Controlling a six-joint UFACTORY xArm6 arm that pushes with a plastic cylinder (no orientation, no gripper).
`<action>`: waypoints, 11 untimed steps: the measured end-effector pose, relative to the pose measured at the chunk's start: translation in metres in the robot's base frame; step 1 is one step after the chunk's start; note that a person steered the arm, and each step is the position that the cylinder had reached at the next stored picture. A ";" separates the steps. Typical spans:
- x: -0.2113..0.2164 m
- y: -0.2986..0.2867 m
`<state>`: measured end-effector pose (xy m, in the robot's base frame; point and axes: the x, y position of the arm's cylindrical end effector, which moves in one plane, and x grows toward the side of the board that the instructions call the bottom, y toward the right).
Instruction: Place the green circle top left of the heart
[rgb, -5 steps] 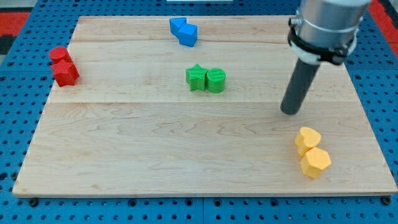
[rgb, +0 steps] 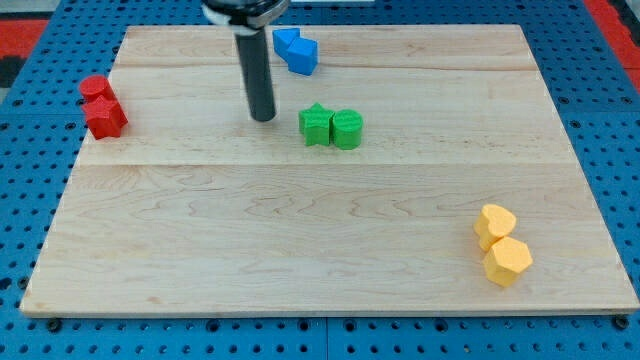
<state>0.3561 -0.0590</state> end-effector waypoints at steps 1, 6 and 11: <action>0.006 0.034; 0.063 0.155; 0.098 0.223</action>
